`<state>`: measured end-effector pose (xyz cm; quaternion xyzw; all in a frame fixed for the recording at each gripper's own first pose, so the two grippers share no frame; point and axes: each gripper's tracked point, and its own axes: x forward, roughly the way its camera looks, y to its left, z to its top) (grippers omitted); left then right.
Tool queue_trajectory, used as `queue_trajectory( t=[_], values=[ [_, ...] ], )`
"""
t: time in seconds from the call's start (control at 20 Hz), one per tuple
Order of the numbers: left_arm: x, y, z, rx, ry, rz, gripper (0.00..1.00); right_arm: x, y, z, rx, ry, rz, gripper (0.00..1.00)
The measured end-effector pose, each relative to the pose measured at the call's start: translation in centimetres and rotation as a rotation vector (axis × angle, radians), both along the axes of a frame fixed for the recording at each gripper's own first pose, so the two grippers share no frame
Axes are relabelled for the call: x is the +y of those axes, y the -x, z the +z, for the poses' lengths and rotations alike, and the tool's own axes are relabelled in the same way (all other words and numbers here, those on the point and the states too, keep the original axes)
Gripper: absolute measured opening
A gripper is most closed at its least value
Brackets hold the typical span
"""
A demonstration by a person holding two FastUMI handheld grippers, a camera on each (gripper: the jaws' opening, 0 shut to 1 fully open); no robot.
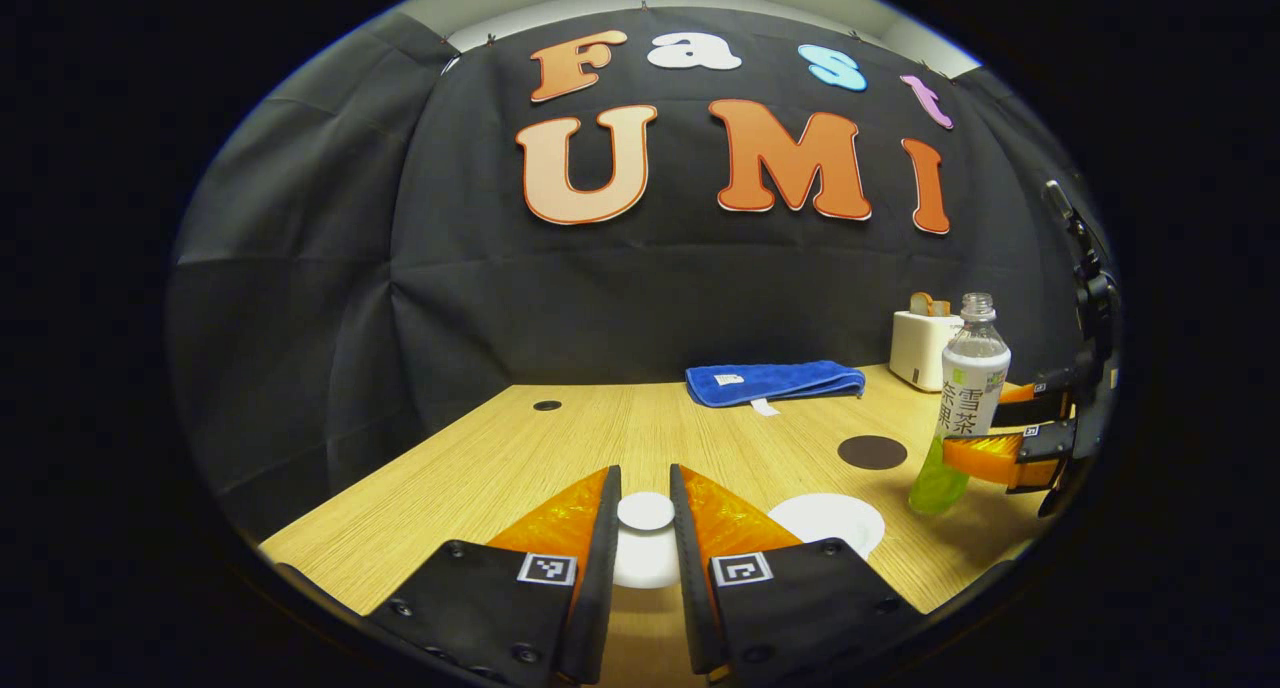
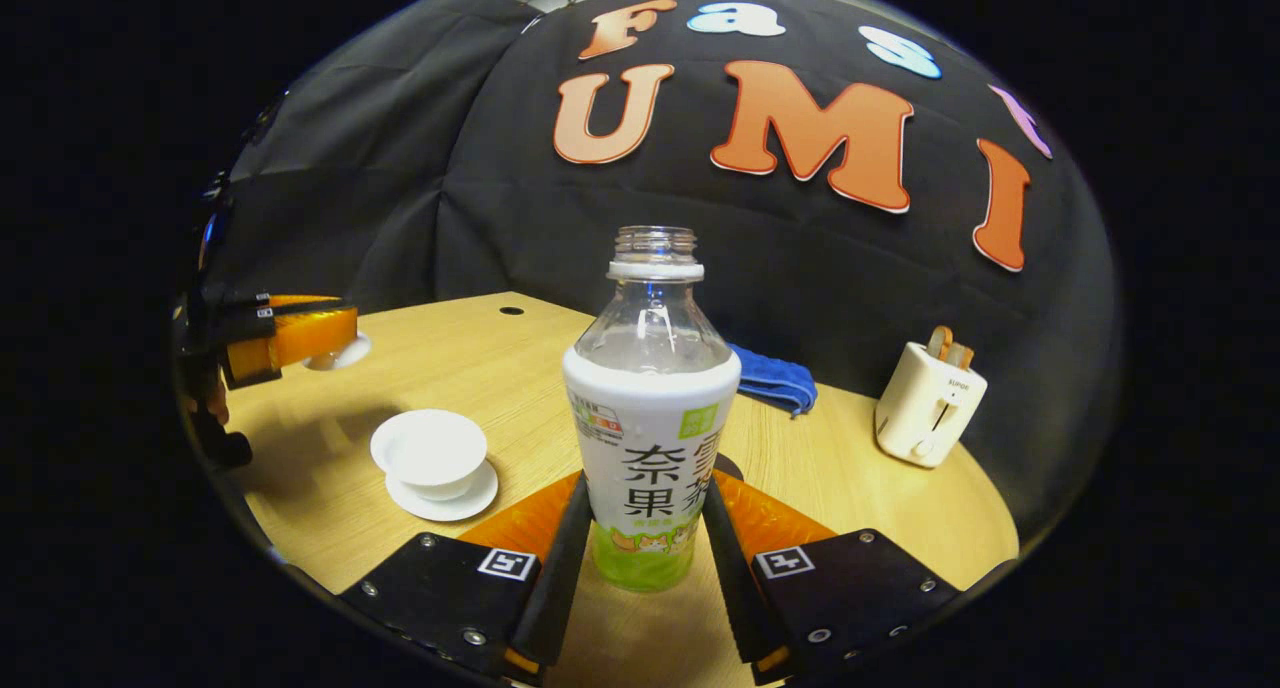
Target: Open the teacup lid with one hand, grasp the water bottle and pour water into the teacup with the other hand; after pouring, place the water bottle on the coaster and then close the teacup lid.
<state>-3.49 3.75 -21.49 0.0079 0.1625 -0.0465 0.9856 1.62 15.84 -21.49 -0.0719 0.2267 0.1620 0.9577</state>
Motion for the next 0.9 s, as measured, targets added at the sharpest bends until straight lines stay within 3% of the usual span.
queue_trajectory(
  t=[0.15, 0.35, 0.65, 0.9],
  values=[
    [0.8, 0.0, -0.1, 0.002, 0.0, 0.012, 0.32, -0.3, -0.6, 0.5, -0.046, 0.11, 0.02, 0.65],
    [2.0, 0.2, -0.1, 0.001, -0.003, 0.033, 0.35, -1.2, -1.4, 0.9, -0.11, 0.305, 0.045, 0.65],
    [2.9, 0.6, -0.3, 0.002, -0.014, 0.046, 0.35, -1.2, -2.4, 0.9, -0.152, 0.463, 0.108, 0.64],
    [3.4, 0.8, -0.4, 0.0, -0.022, 0.052, 0.35, -2.1, -3.4, 1.6, -0.246, 0.672, 0.134, 0.64]
  ],
)
